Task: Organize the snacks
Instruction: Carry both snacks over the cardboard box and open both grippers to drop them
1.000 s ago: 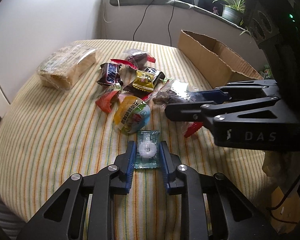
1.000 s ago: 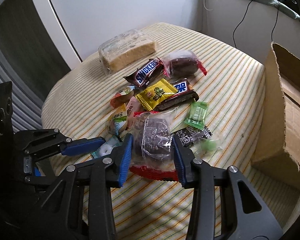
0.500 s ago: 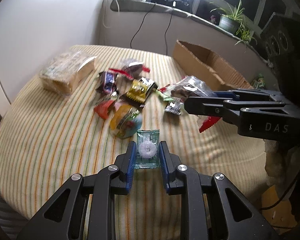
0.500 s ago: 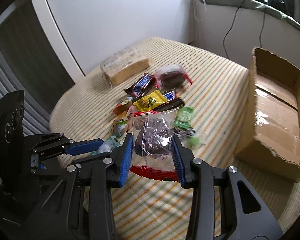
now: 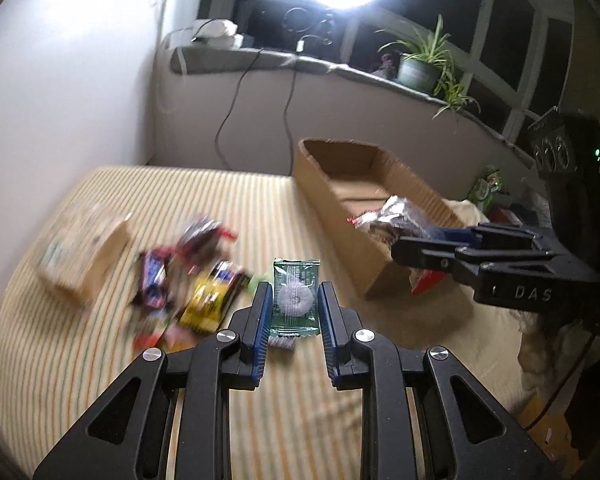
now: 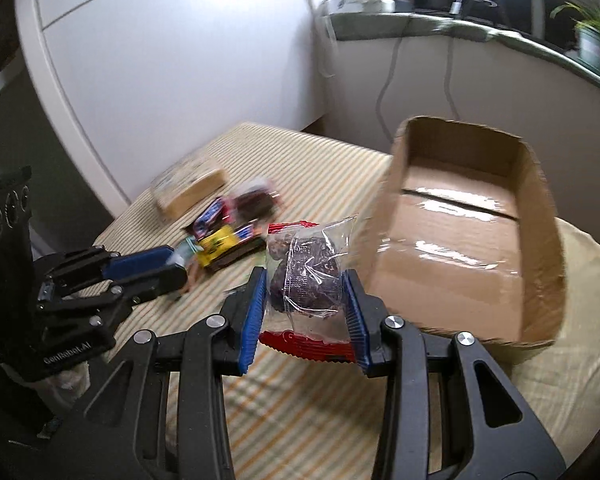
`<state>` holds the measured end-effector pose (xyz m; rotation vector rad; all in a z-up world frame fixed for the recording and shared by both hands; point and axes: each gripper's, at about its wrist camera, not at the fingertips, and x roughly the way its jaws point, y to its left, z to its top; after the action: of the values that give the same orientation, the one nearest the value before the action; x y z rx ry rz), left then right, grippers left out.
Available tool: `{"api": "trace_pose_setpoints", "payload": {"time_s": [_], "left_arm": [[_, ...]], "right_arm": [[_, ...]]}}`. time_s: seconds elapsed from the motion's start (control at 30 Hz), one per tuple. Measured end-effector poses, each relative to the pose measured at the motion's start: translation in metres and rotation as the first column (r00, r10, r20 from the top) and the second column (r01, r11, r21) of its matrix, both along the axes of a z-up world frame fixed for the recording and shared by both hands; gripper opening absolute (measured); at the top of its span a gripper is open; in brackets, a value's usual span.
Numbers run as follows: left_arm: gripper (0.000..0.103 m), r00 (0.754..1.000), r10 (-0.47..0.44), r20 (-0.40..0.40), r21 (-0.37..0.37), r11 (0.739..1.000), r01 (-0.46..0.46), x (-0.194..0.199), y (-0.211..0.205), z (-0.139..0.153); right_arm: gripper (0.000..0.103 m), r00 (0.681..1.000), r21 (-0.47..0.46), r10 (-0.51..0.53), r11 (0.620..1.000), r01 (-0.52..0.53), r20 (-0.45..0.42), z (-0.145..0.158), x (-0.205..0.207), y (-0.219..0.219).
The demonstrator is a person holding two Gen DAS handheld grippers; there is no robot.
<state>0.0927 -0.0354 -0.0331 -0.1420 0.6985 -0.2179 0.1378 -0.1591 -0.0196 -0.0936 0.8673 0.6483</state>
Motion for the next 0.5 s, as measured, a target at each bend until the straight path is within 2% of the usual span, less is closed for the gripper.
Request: {"api": "trace_pose_setpoints", "payload": {"time_s": [0.2,0.4,0.5], "left_arm": [[0.021,0.999,-0.045,0.021,-0.013,0.999,0.045,0.039,-0.02,0.011],[0.021,0.997,-0.08,0.002,-0.043,0.996,0.08,0.071,-0.038,0.01],[0.021,0.996,-0.085,-0.007,-0.035,0.996,0.085,0.087,-0.048,0.006]], "right_arm": [[0.039,0.997,-0.001,-0.07,0.998,0.07,0.015,0.006,0.022,-0.033],[0.039,0.99,-0.009,-0.141,0.99,0.141,0.016,0.003,0.046,-0.062],[0.039,0.985,-0.014,-0.172,0.985,0.172,0.011,0.0,0.056,-0.076]]}}
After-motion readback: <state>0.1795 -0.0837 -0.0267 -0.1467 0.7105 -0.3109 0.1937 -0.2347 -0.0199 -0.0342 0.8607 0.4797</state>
